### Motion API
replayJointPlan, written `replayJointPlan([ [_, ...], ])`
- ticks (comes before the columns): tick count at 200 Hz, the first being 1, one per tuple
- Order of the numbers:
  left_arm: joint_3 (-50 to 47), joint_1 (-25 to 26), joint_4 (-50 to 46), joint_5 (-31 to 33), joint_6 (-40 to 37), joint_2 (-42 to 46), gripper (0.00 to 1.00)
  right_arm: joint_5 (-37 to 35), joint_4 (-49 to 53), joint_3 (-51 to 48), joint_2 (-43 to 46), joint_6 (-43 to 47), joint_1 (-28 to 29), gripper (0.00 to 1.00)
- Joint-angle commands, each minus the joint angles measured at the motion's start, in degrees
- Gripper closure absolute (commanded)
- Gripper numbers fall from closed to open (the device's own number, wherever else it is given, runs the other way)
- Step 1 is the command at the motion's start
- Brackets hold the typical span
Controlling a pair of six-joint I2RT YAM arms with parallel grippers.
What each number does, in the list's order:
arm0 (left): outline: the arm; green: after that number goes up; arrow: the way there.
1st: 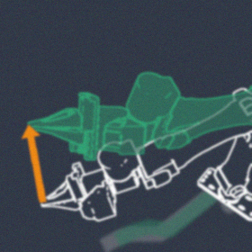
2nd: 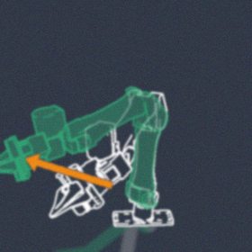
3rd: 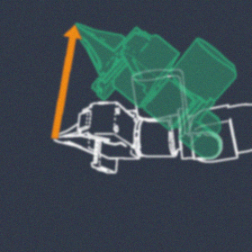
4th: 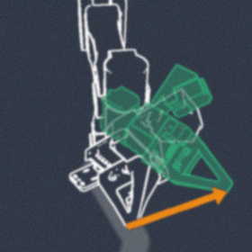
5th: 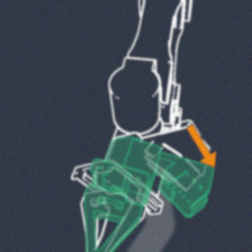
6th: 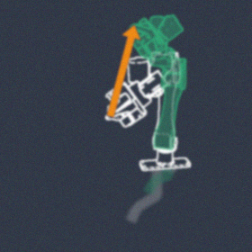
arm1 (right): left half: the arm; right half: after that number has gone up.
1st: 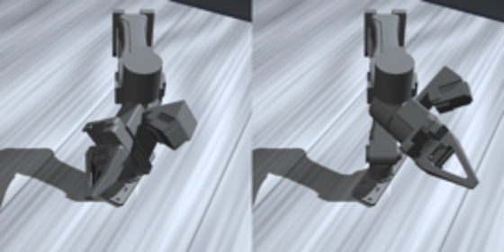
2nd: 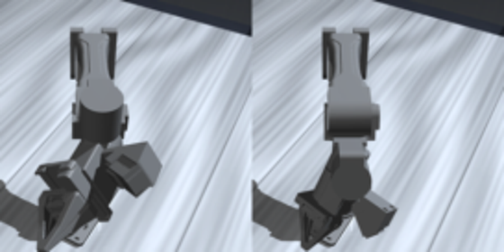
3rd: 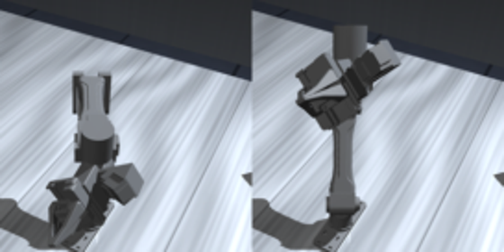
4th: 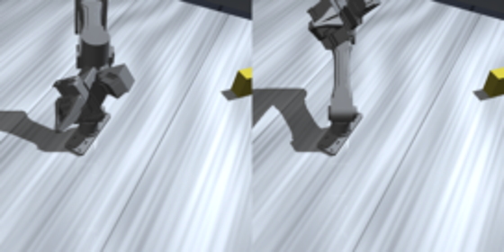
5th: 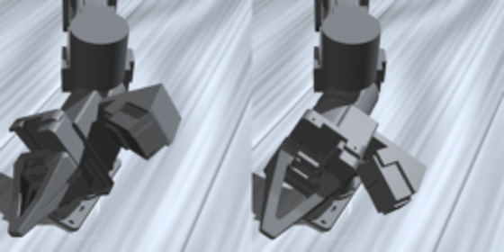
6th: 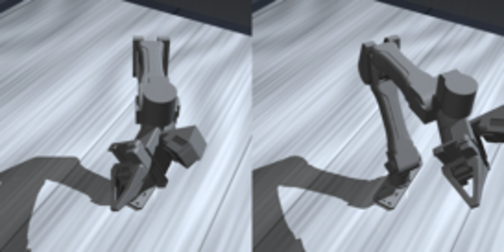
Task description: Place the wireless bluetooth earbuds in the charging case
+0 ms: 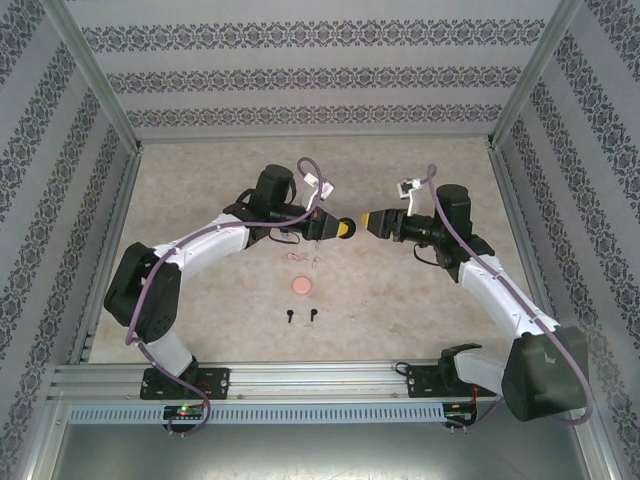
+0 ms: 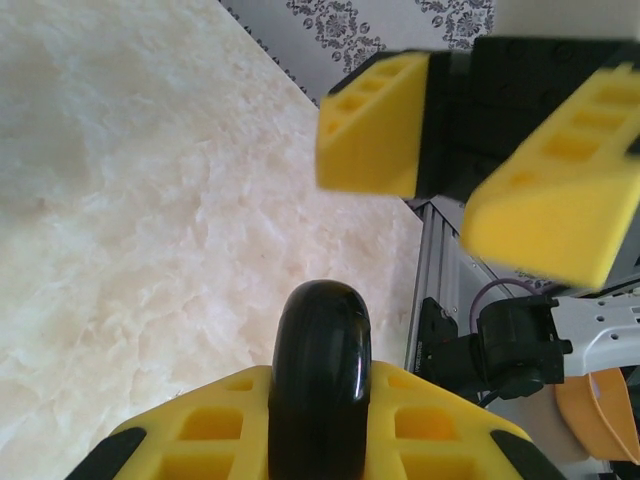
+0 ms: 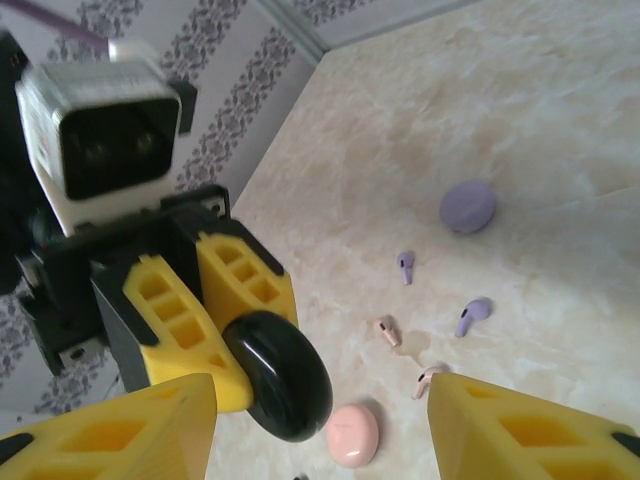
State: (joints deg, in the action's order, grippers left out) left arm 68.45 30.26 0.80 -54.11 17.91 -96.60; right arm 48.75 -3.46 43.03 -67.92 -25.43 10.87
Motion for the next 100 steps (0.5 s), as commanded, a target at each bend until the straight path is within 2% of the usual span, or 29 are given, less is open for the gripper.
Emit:
replayJointPlan([
  [1, 2.02, -0.51, -2.41, -2.08, -2.17, 1.33, 1.0, 3.13, -0.93, 0.68, -1.3, 4.67, 2.43, 0.43],
  [52, 3.14, -0.54, -2.88, -2.28, -2.11, 0.95, 1.0, 0.79, -1.03, 0.83, -4.2, 5.11, 3.98, 0.48],
  [100, 3.29, -0.49, -3.51, -3.37, -2.27, 2.03, 1.0, -0.6, -1.85, -0.37, -6.43, 4.56, 1.44, 0.55],
])
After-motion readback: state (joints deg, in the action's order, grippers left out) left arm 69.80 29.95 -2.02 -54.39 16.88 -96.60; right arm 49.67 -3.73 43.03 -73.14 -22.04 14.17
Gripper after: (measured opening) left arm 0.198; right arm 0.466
